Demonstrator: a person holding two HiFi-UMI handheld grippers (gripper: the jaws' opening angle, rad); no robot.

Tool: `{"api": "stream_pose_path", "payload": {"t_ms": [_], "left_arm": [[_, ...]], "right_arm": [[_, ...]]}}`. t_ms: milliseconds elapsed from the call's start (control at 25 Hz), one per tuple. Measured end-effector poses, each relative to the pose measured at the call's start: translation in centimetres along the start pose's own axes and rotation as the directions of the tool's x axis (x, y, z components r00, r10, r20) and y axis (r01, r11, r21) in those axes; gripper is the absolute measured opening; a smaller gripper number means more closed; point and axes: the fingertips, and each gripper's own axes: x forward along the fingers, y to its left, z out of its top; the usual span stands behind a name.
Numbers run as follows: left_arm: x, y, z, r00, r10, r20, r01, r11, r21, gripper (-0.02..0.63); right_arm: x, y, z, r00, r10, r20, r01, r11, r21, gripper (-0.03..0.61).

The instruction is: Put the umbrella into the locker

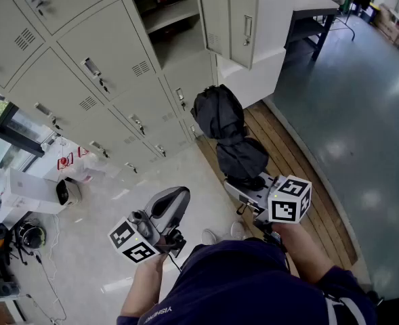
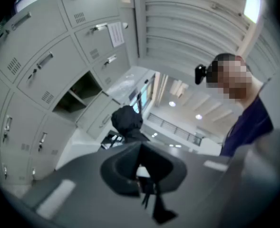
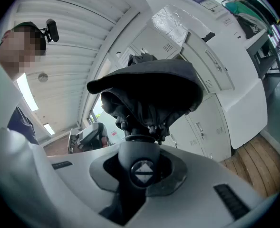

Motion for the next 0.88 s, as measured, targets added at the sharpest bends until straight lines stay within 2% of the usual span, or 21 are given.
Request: {"api": "stream_pose_path", "payload": {"t_ms": [520, 880], "left_arm": [[5.4, -0.3, -2.0, 1.0, 0.027, 0.008, -0.027, 1.0, 0.011, 0.002], [4.9, 3.6, -0.6, 0.995, 0.089, 0.035, -0.089, 0.996, -0.014, 0.002]], "right_arm": [[-3.2, -4.5, 2.1, 0.999, 0.018, -0.031, -0.019, 0.999, -0.026, 0.077], [-0.3, -8.7, 3.7, 0.998, -0.02, -0.057, 0.02, 1.0, 0.011, 0.077]]}}
